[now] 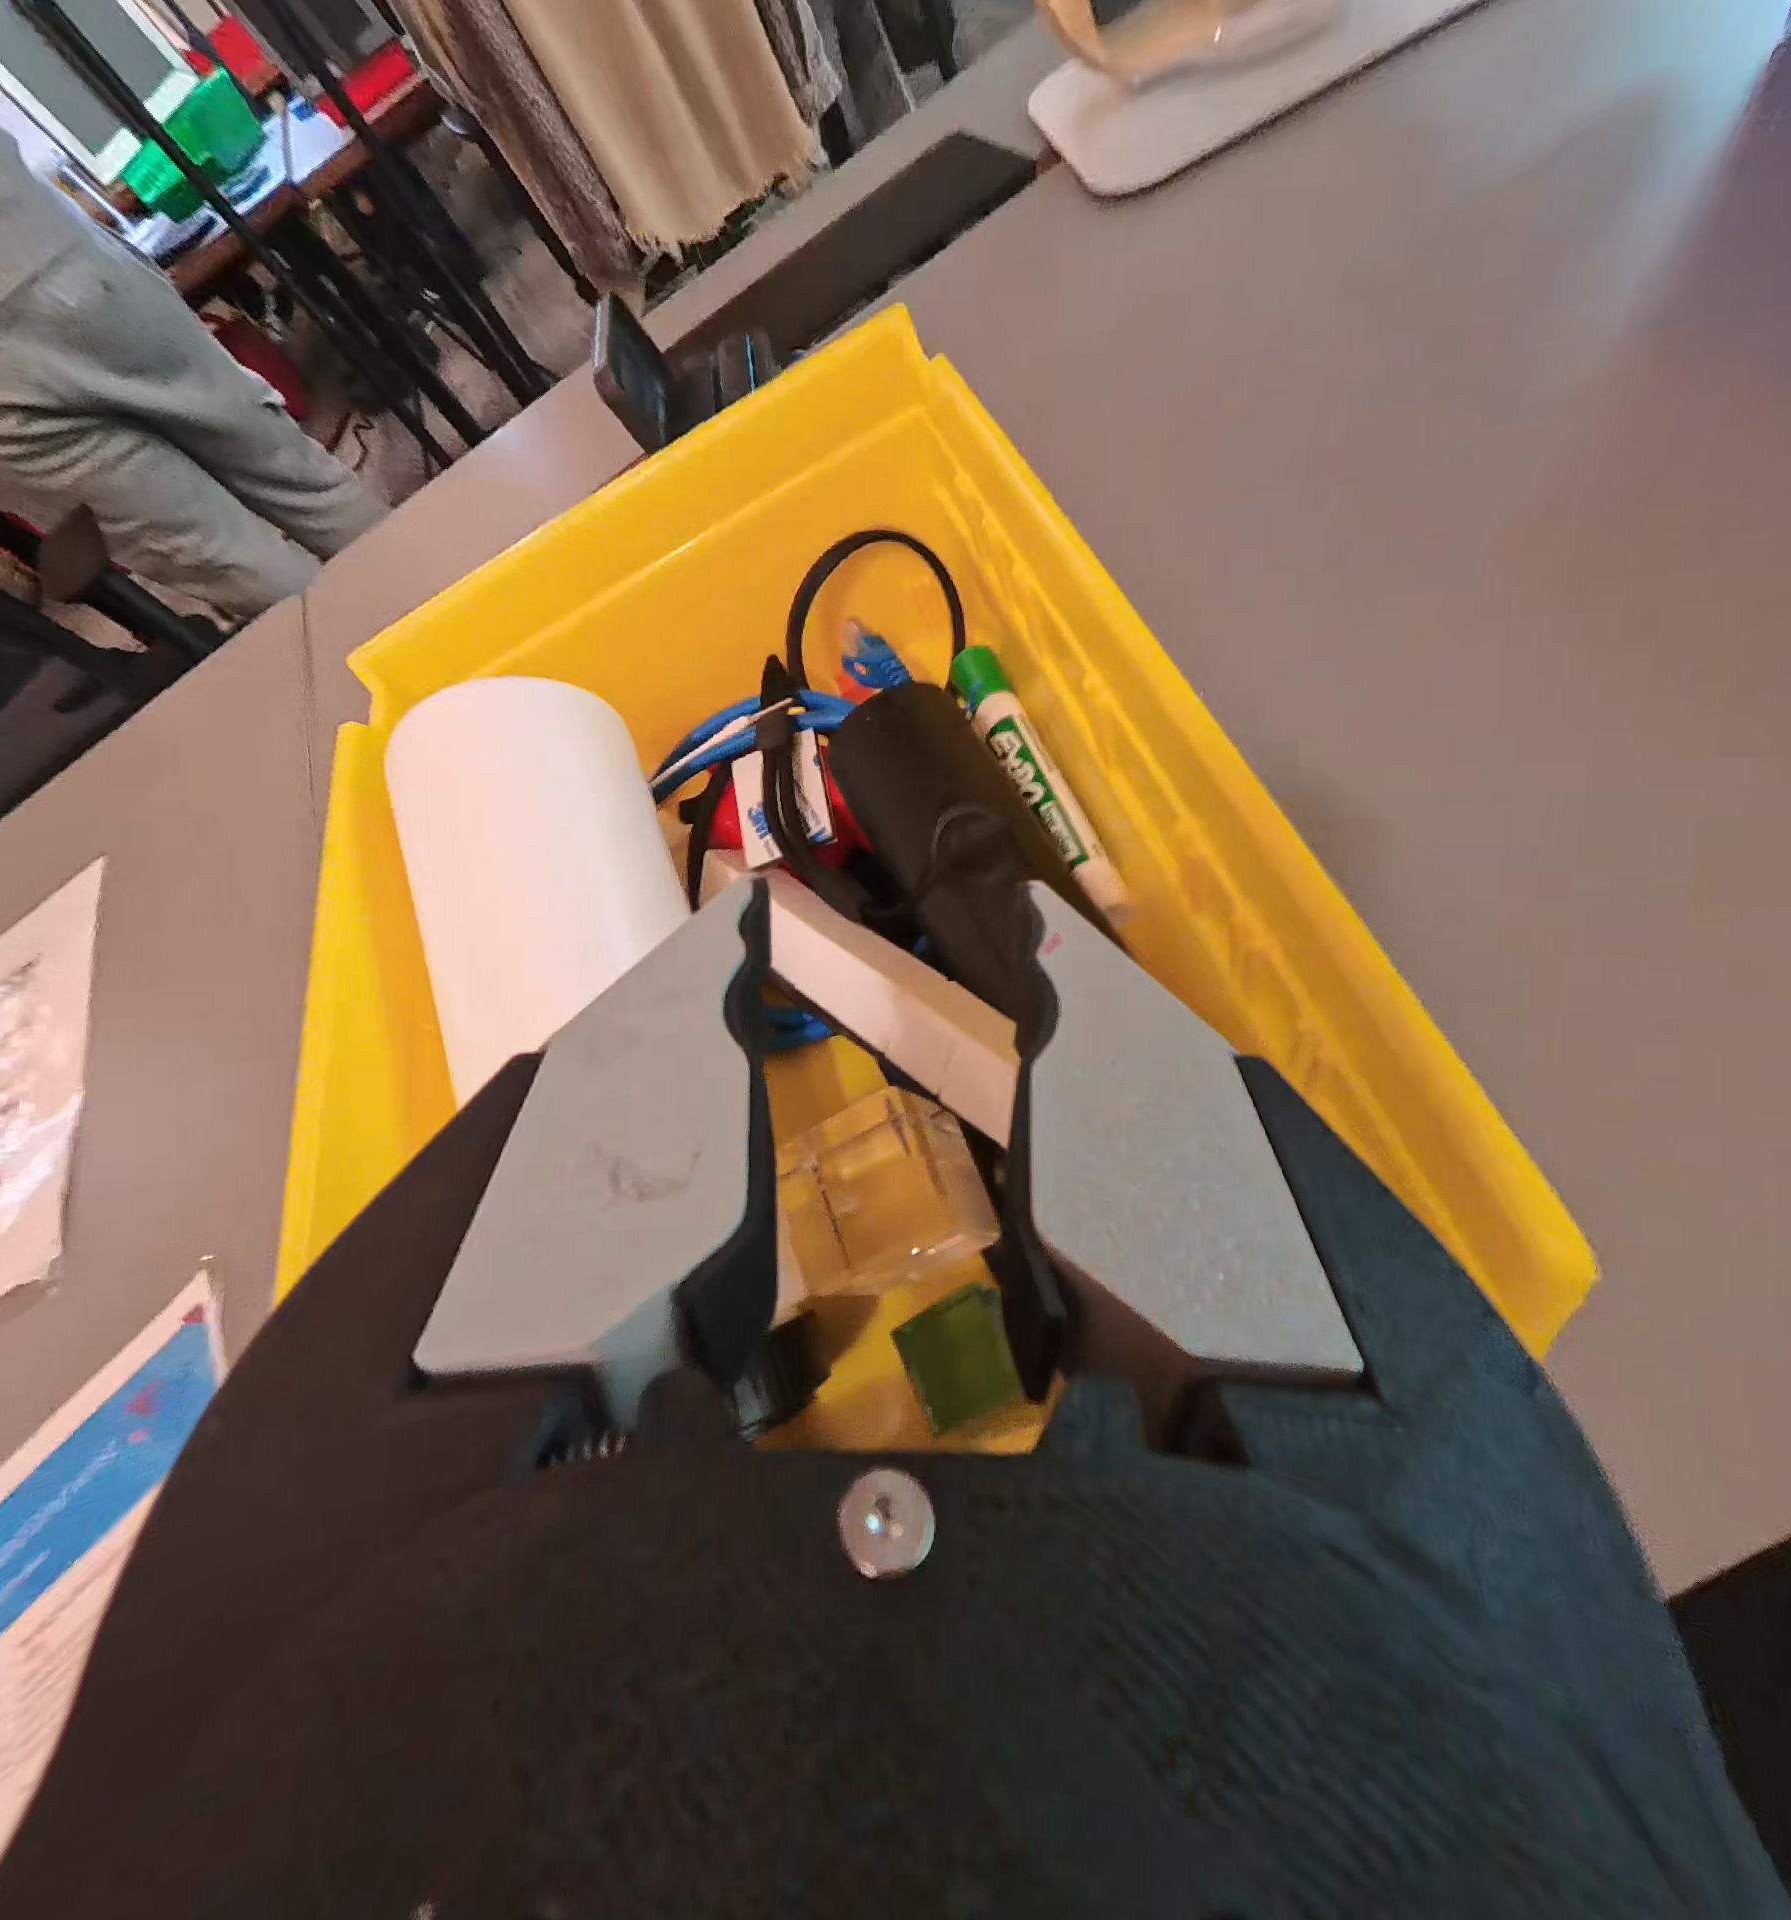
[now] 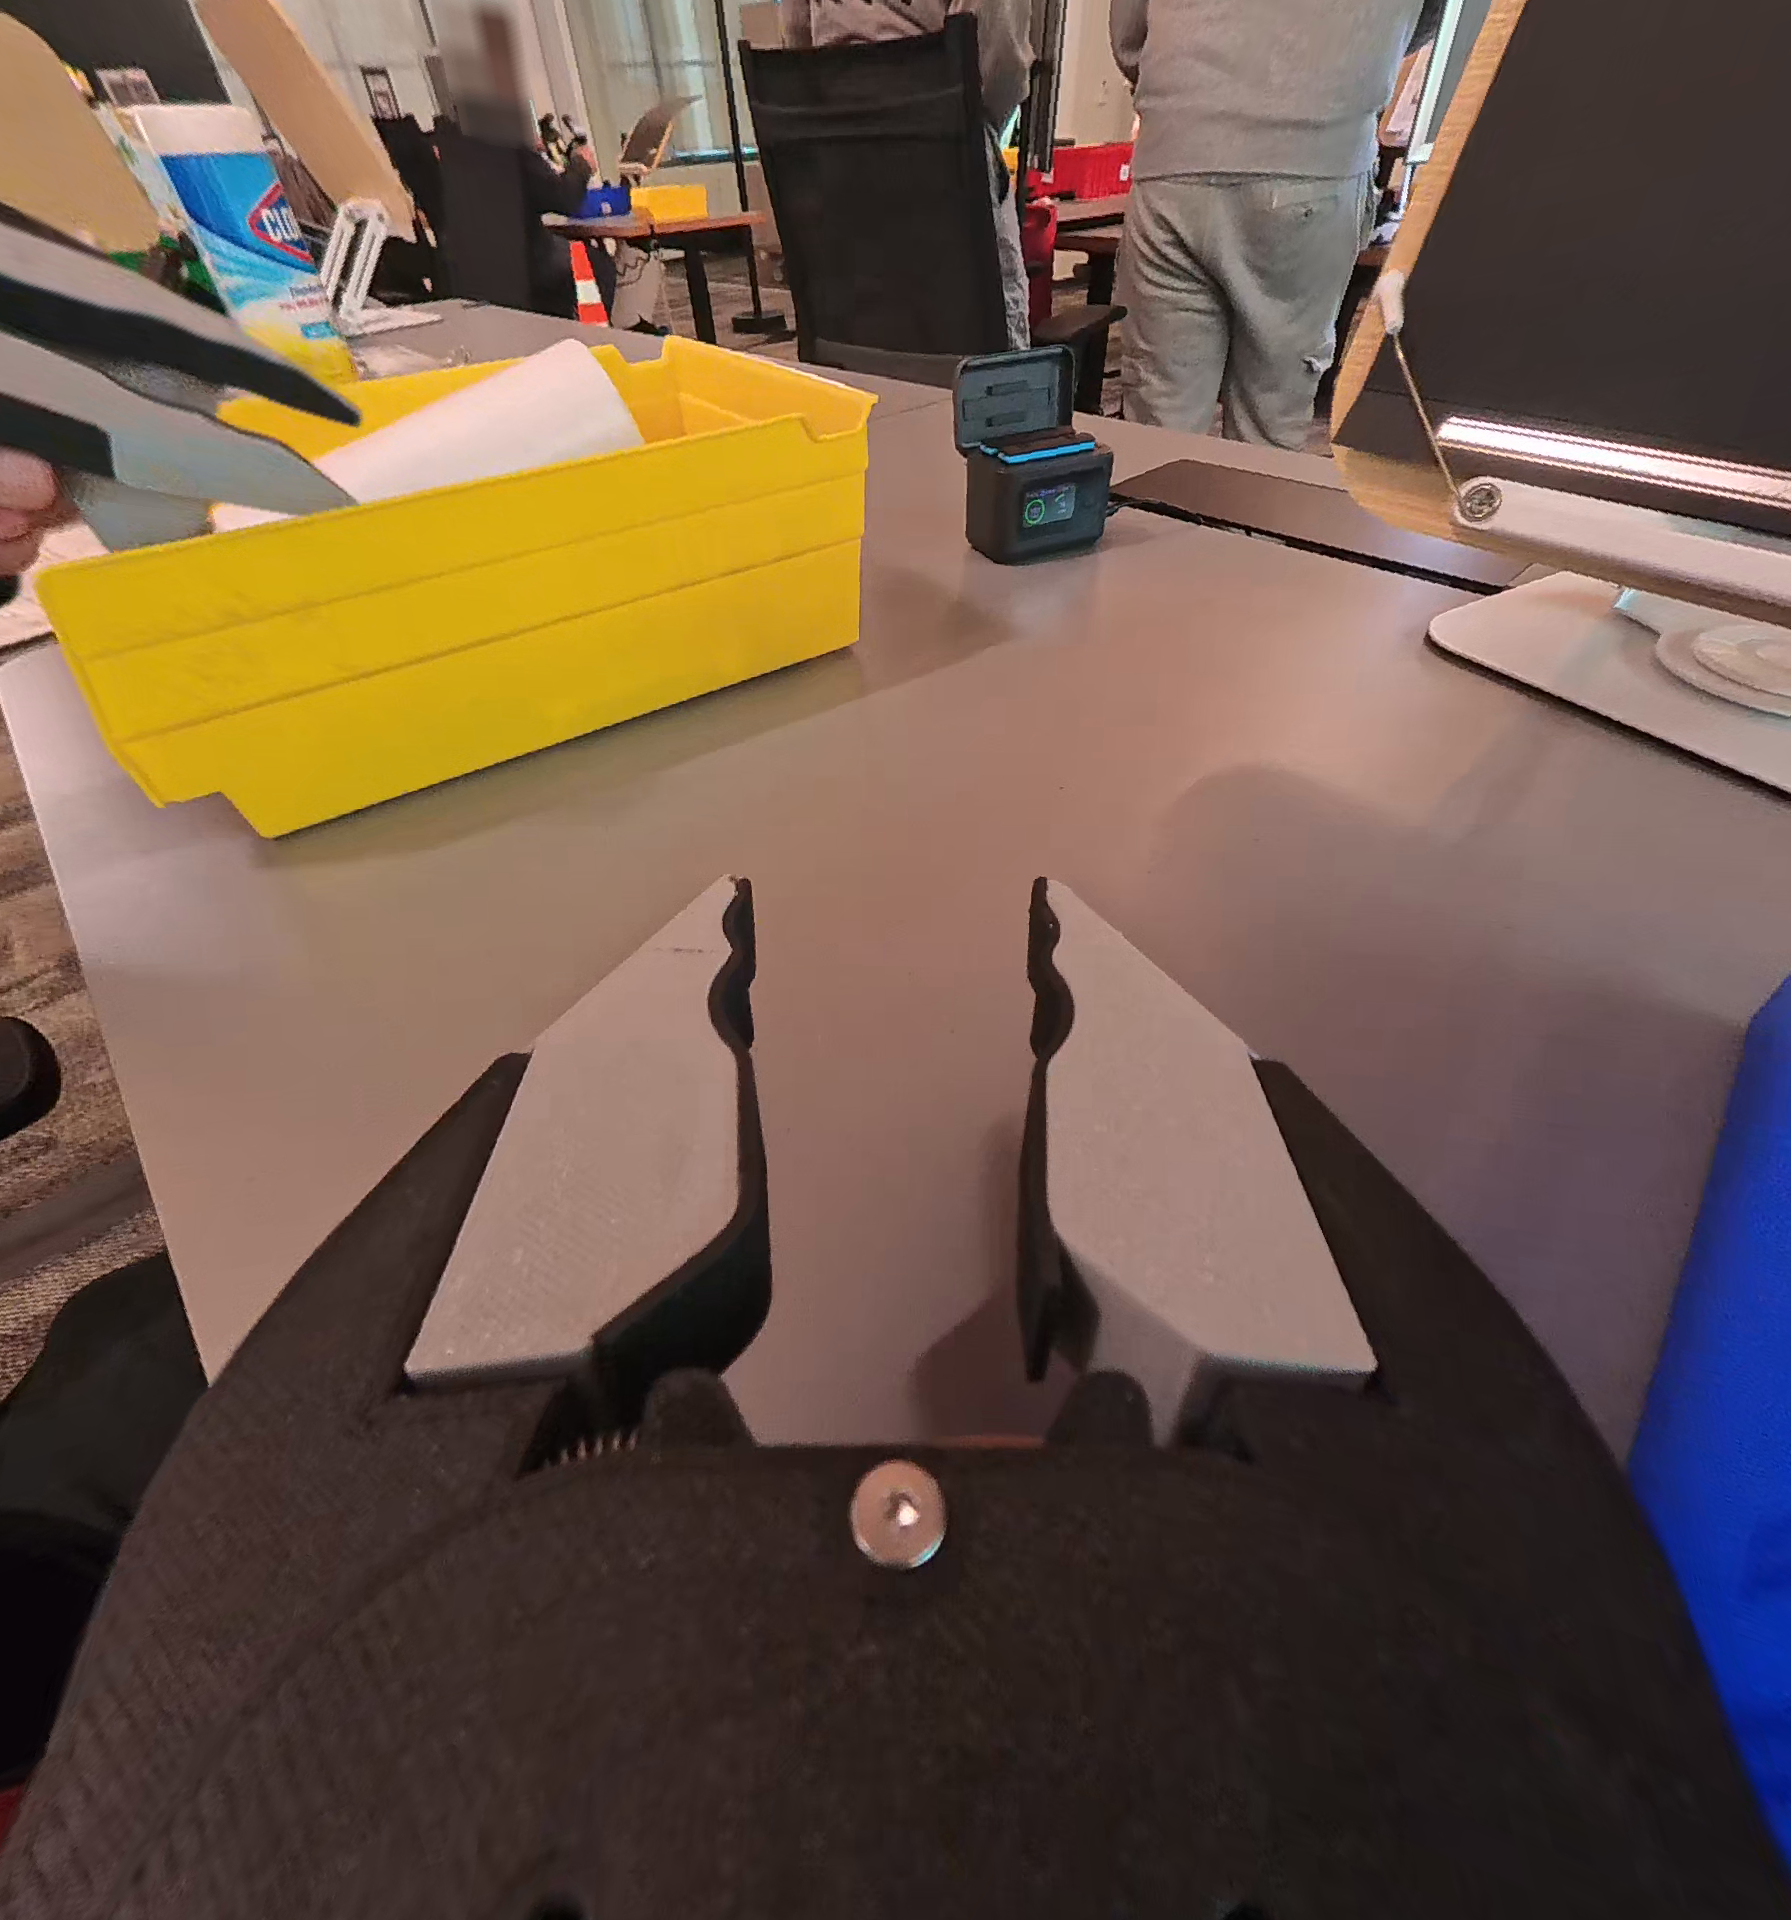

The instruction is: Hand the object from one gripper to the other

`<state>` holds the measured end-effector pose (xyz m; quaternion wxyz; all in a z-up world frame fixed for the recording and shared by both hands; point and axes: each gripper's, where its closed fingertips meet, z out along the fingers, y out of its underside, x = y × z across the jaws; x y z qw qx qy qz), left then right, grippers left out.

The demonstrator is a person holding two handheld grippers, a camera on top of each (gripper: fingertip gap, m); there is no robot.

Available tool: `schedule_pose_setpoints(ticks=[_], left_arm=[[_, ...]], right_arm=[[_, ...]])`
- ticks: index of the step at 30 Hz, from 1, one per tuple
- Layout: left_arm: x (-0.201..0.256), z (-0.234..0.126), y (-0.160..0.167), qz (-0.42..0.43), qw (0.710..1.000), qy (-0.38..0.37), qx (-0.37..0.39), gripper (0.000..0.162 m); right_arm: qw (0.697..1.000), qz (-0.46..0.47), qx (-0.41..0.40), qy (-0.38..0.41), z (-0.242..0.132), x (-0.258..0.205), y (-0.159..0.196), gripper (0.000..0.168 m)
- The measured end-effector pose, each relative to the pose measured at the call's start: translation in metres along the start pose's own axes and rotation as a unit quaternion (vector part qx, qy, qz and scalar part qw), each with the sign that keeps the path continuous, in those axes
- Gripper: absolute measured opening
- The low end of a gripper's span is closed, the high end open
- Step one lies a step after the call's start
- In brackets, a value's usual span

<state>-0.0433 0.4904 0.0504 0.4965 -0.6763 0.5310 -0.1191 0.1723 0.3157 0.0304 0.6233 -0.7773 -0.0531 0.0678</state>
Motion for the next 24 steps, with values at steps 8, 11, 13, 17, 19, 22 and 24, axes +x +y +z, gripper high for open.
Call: schedule_pose_setpoints(ticks=[8,11,13,17,19,22,24], left_arm=[[-0.014,-0.017,0.003,0.048,0.998,-0.043,-0.012,0.035],[-0.019,-0.021,-0.014,0.028,0.997,-0.062,0.026,0.028],[-0.017,-0.019,-0.018,0.016,0.998,-0.055,0.036,0.024],[-0.018,-0.014,-0.017,-0.046,0.997,-0.054,0.035,0.012],[-0.026,-0.011,-0.012,-0.079,0.994,-0.069,0.016,0.001],[-0.025,-0.007,-0.003,-0.118,0.992,-0.05,-0.008,0.004],[-0.025,-0.003,0.005,-0.123,0.99,-0.053,-0.031,0.006]], right_arm=[[1.0,-0.014,-0.005,0.003,0.001,-0.002,0.001,0.05],[1.0,-0.011,-0.005,0.002,0.001,-0.002,0.001,0.05],[1.0,-0.012,-0.005,0.003,0.001,-0.002,0.001,0.05],[1.0,-0.014,-0.006,0.004,0.001,-0.002,0.001,0.05],[1.0,-0.013,-0.006,0.004,0.002,-0.002,0.001,0.05],[1.0,-0.013,-0.007,0.003,0.002,-0.002,0.002,0.05],[1.0,-0.014,-0.007,0.004,0.002,-0.002,0.001,0.05]])
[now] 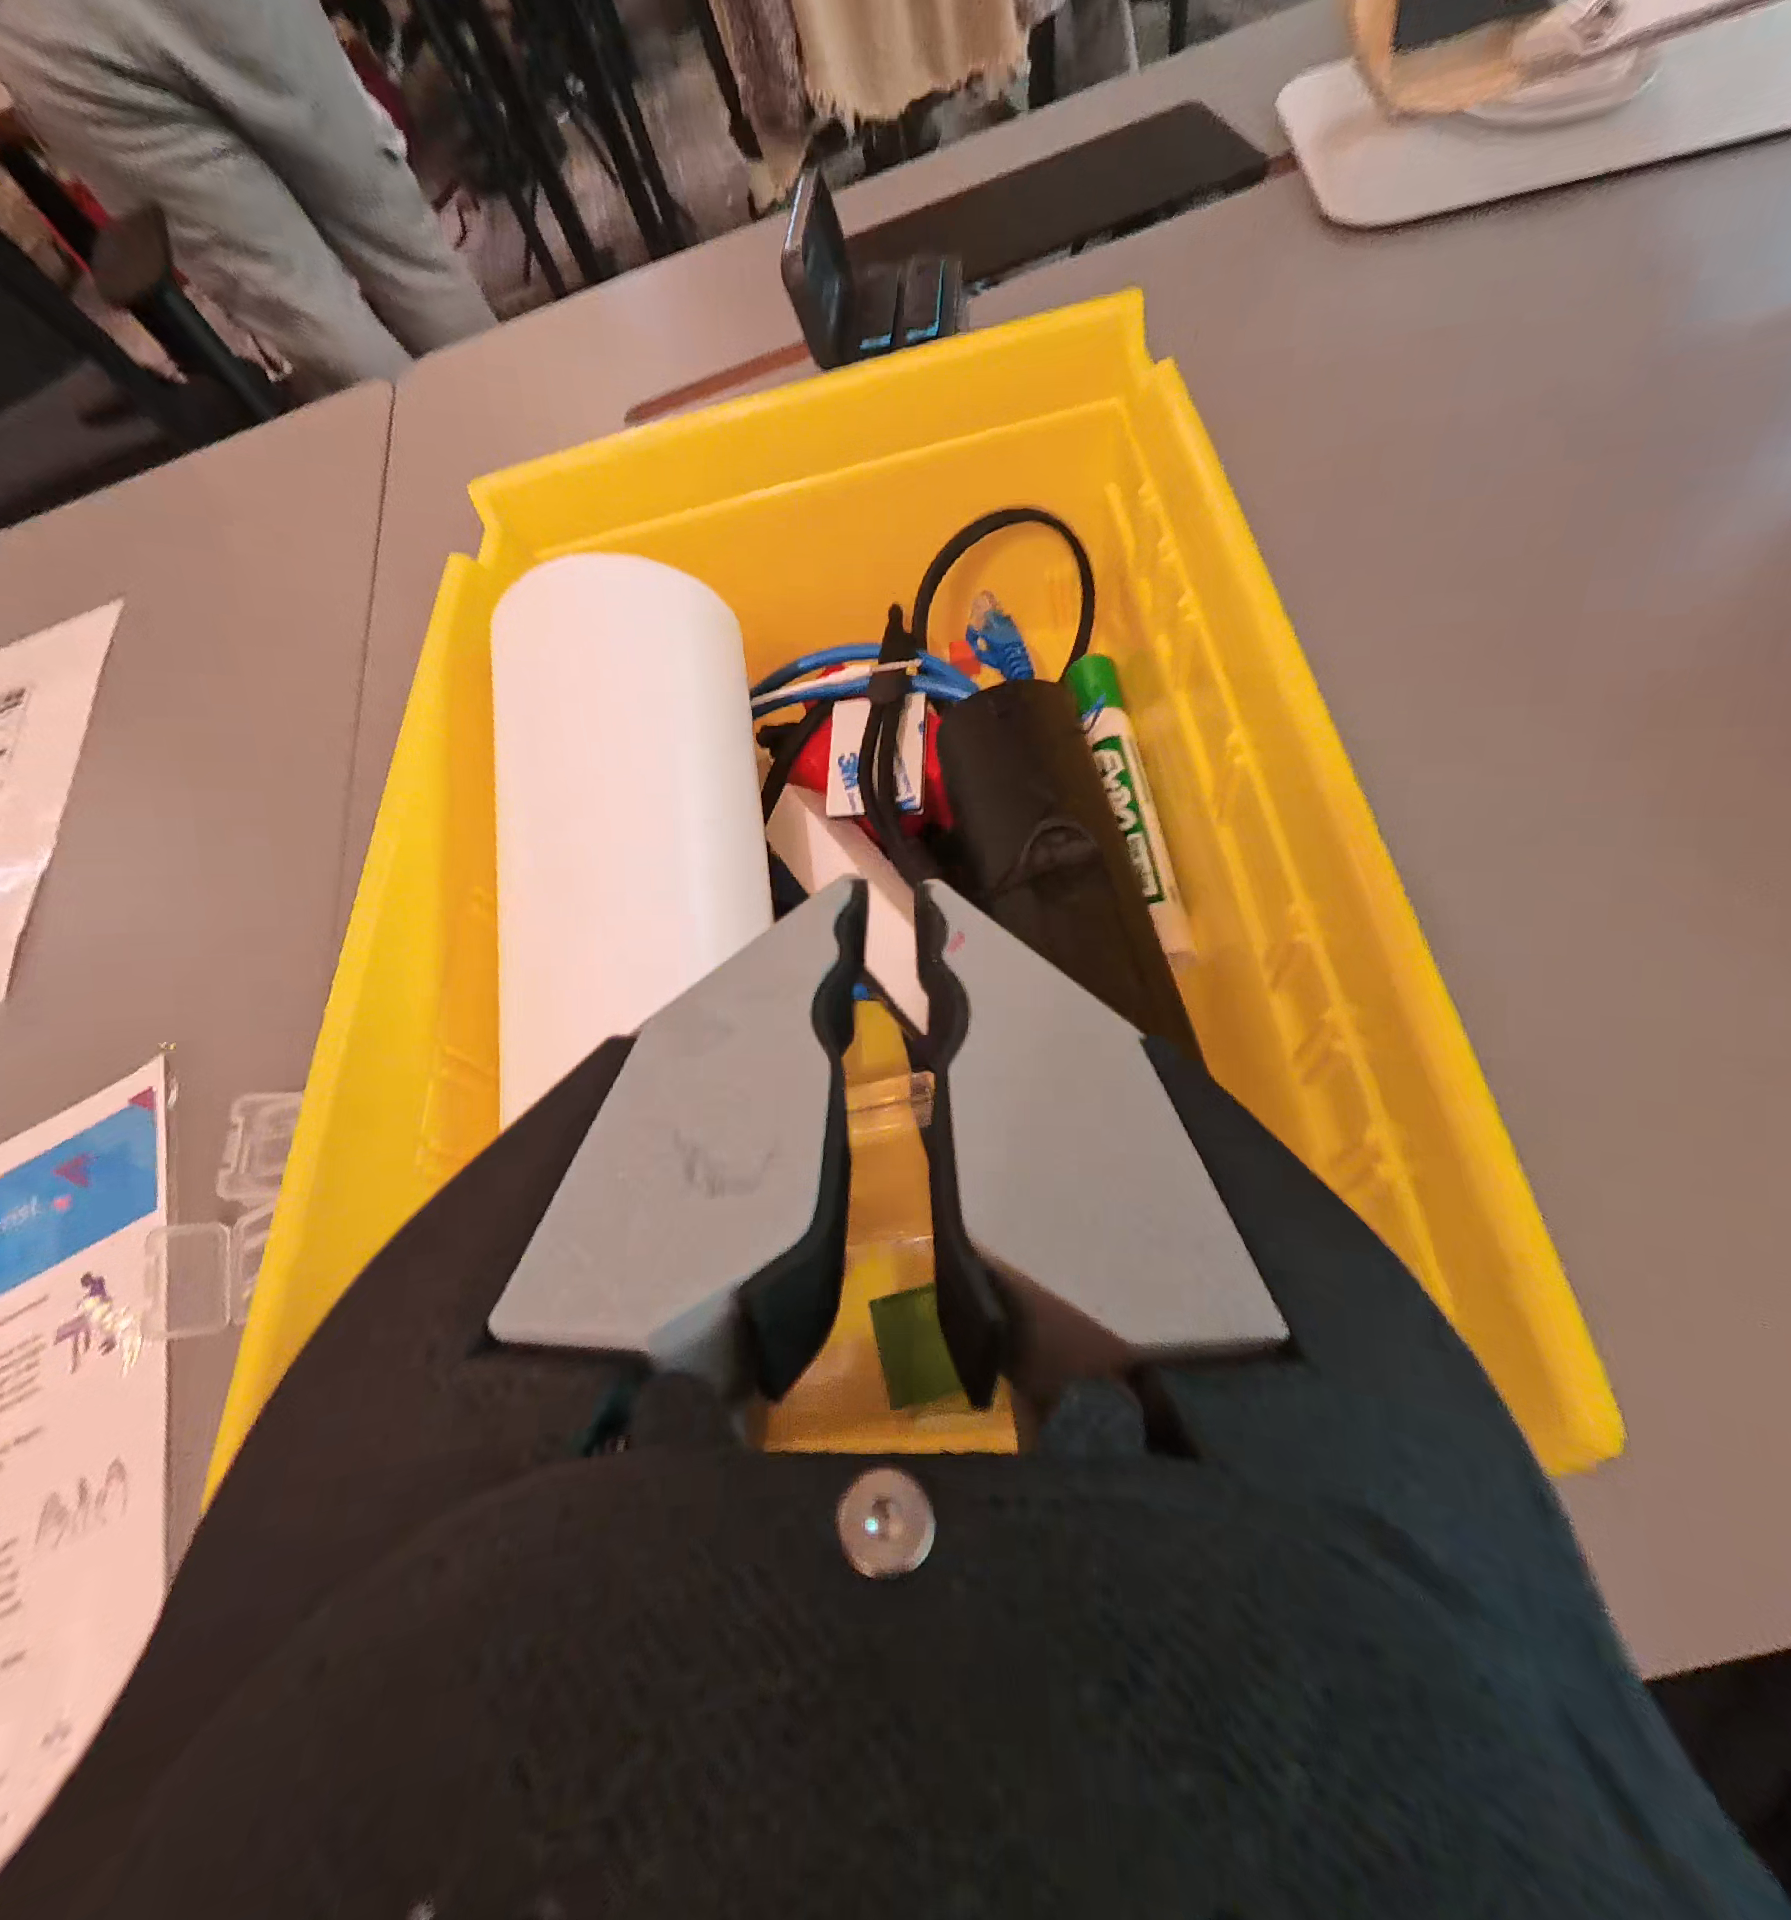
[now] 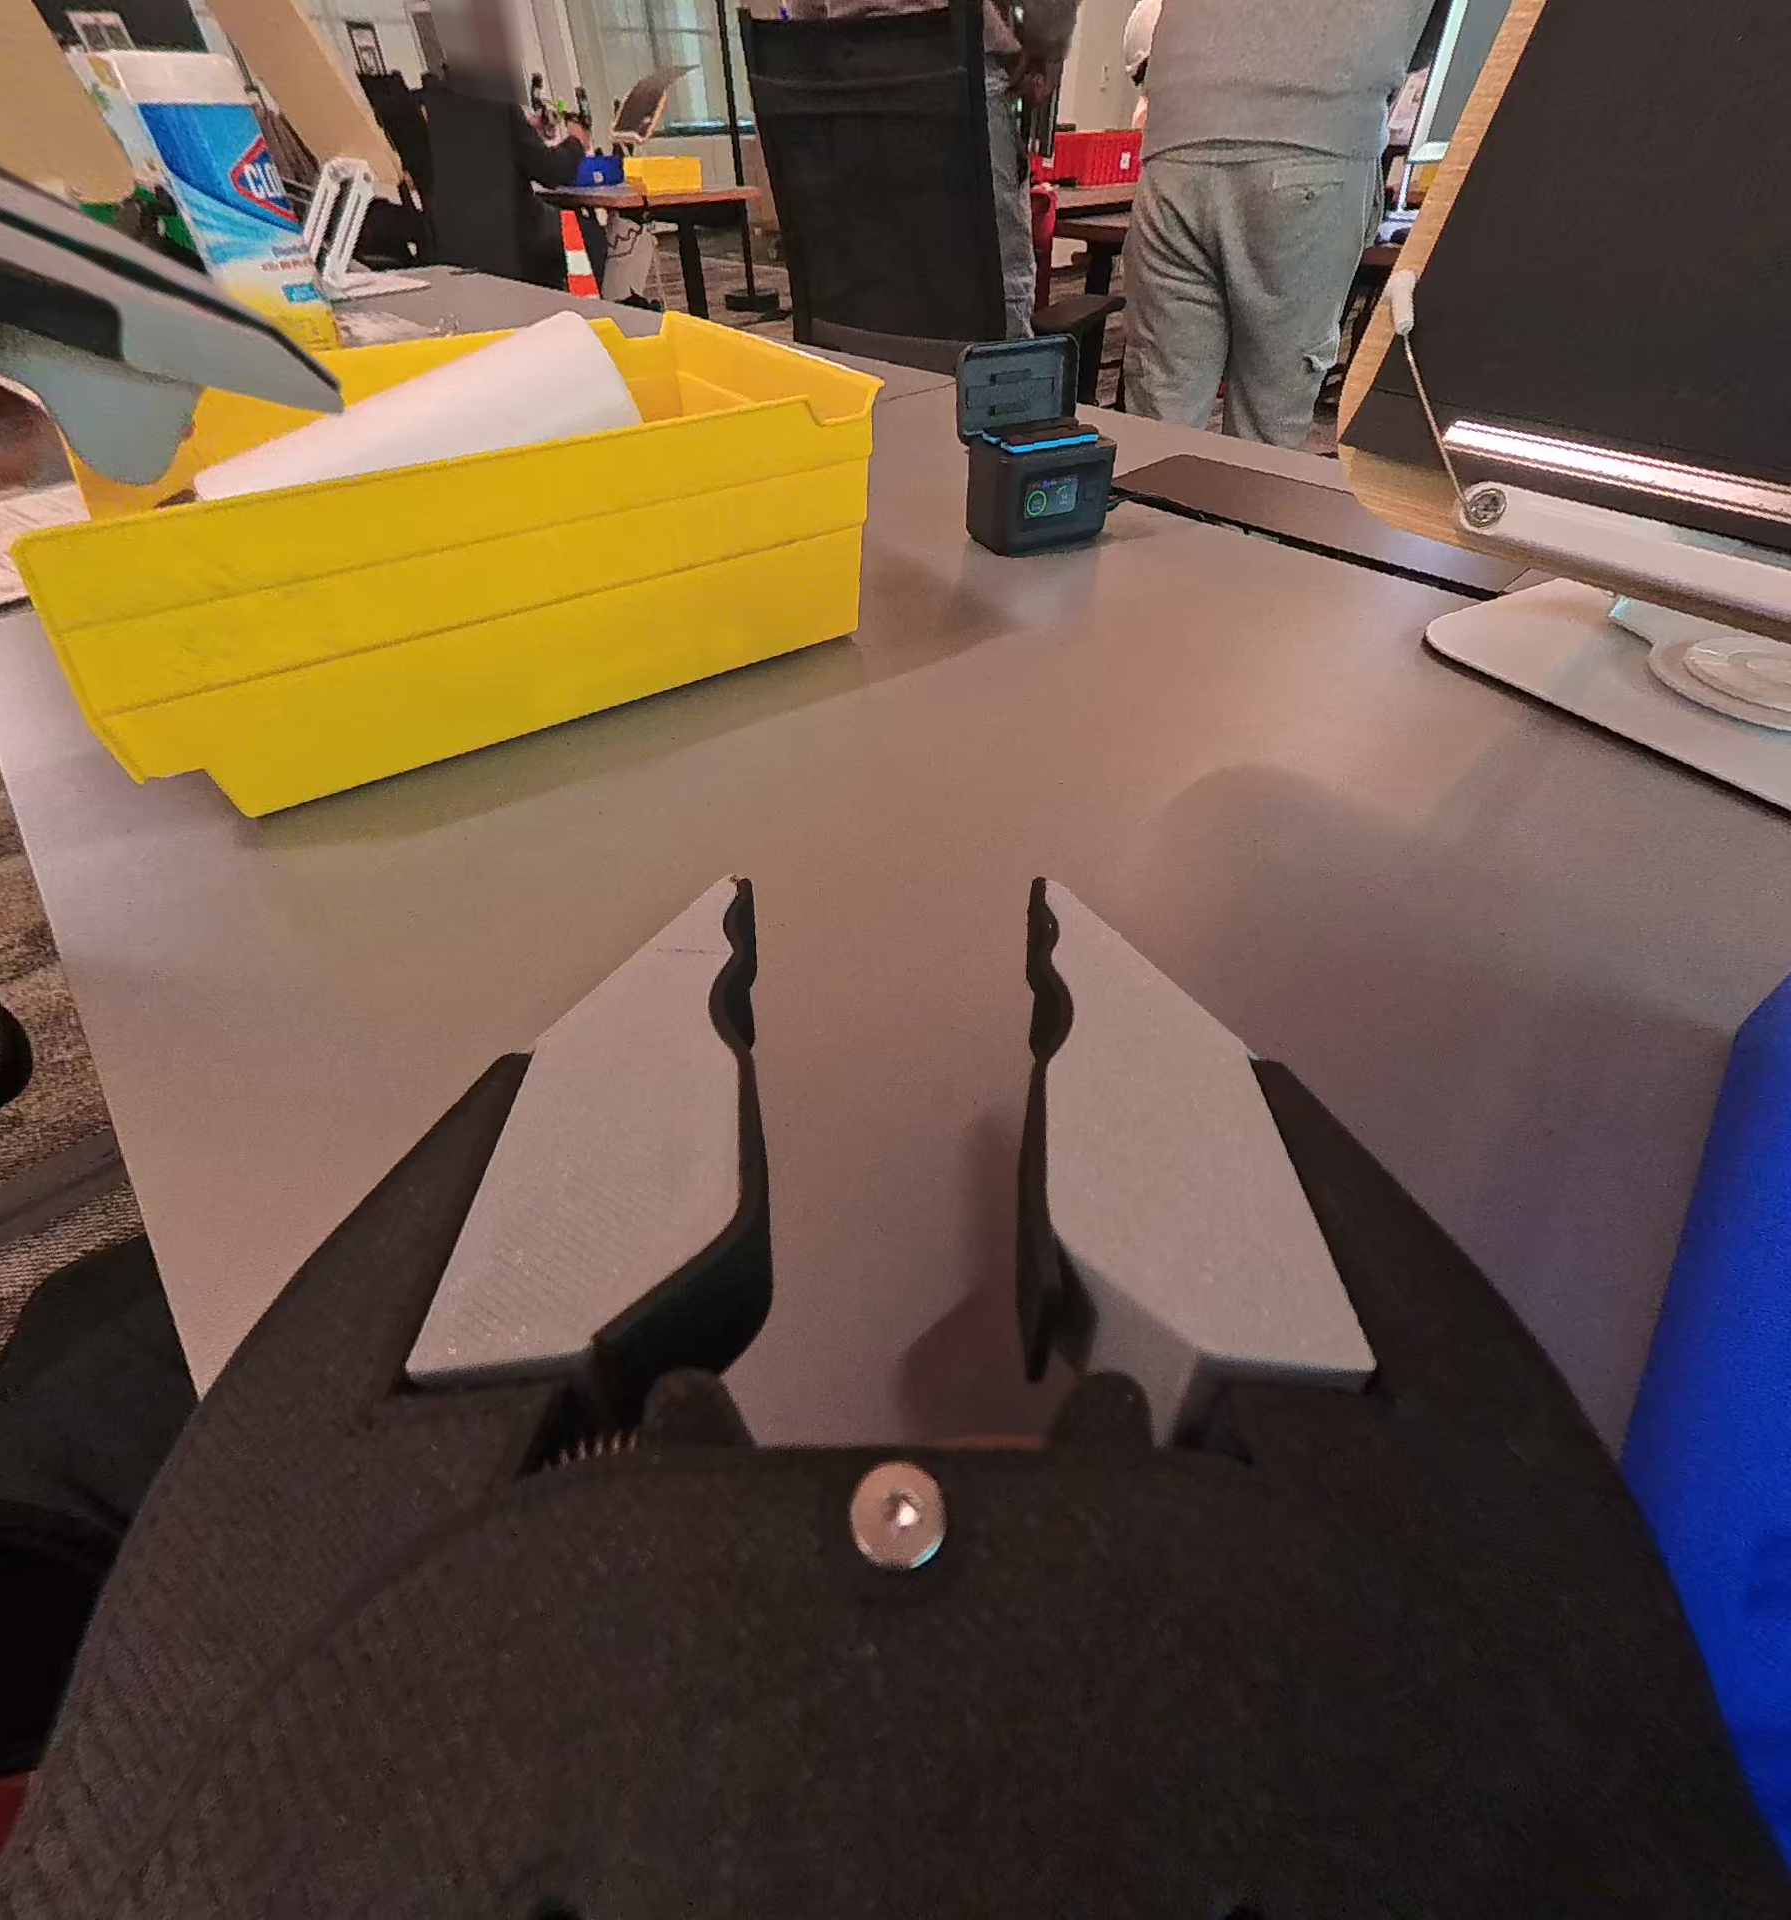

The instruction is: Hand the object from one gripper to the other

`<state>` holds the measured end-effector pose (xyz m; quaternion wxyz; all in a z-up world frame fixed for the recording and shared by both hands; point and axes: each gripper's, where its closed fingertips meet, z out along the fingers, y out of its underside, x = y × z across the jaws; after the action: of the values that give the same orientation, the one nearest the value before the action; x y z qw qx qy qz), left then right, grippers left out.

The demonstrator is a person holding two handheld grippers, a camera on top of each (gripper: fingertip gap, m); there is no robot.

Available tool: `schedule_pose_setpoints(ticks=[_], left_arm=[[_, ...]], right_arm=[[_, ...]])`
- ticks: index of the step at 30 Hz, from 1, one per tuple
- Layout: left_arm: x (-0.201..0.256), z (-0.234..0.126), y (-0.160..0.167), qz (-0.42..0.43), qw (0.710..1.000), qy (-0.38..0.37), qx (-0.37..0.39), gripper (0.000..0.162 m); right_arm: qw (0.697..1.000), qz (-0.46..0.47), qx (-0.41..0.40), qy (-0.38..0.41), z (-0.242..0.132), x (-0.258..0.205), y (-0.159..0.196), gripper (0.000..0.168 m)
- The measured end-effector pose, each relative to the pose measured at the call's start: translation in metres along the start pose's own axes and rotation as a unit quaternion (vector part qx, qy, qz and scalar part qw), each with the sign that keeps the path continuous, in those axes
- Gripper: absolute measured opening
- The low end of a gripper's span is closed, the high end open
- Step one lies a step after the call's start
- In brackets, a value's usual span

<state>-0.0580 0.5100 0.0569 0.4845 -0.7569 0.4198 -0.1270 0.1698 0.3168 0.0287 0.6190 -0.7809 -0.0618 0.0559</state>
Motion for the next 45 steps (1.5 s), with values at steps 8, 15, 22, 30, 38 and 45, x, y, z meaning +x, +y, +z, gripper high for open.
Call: schedule_pose_setpoints(ticks=[8,15,22,30,38,45], left_arm=[[0.01,0.025,0.021,-0.012,0.998,-0.001,-0.064,0.036],[0.011,0.043,0.045,-0.092,0.987,0.032,-0.127,0.045],[0.009,0.048,0.052,-0.08,0.985,0.011,-0.149,0.028],[0.015,0.045,0.05,-0.106,0.982,0.054,-0.143,0.028],[0.014,0.046,0.052,-0.089,0.983,0.043,-0.154,0.025],[0.016,0.038,0.054,-0.111,0.976,0.084,-0.17,0.023]], right_arm=[[1.0,-0.001,-0.001,0.0,0.0,0.0,0.0,0.05],[1.0,-0.003,-0.001,-0.001,0.0,-0.001,0.0,0.05],[1.0,-0.004,-0.002,-0.001,0.0,-0.001,0.0,0.049],[1.0,-0.007,-0.003,-0.001,0.001,-0.002,0.001,0.049],[1.0,-0.009,-0.004,-0.001,0.001,-0.002,0.001,0.048],[1.0,-0.01,-0.004,-0.002,0.001,-0.003,0.001,0.048]])
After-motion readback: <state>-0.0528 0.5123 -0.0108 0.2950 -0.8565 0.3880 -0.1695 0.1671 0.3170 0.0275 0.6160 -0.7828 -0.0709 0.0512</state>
